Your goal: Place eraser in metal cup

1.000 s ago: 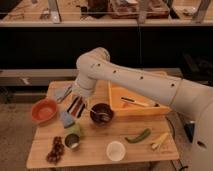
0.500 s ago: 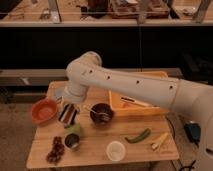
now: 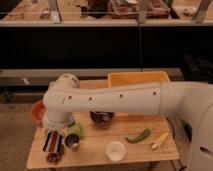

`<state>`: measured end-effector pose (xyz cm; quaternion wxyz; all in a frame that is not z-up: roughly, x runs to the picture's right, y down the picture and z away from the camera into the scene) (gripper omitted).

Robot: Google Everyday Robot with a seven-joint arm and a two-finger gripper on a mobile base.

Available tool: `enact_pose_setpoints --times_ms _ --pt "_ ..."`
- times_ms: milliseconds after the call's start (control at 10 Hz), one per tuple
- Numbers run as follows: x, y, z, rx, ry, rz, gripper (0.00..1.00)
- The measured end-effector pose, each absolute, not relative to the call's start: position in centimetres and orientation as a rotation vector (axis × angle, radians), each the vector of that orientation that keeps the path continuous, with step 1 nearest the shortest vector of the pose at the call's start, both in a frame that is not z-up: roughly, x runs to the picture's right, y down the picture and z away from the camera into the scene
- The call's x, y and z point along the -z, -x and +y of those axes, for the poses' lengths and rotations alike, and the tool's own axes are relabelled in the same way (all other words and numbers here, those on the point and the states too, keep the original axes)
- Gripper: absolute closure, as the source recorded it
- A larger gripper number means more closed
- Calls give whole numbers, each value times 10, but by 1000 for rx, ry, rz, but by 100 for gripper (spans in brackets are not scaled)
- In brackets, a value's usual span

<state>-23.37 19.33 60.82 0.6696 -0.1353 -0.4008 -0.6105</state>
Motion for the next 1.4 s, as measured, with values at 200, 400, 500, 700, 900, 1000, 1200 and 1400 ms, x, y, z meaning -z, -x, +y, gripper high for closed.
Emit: enact_pose_setpoints --times_ms 200,400,500,700,900,1000,1200,1400 --pt "-625 240 223 1392 367 -933 100" --pt "-627 239 224 1388 373 -933 100" --pt "-627 239 224 1387 373 -933 100" --pt "-628 239 224 1390 383 -931 100" --pt "-644 230 226 1365 431 -929 100" --pt "-659 222 232 1346 458 -927 100" --pt "-687 211 244 1317 483 -923 100" --pt "-699 204 243 1301 492 -914 100"
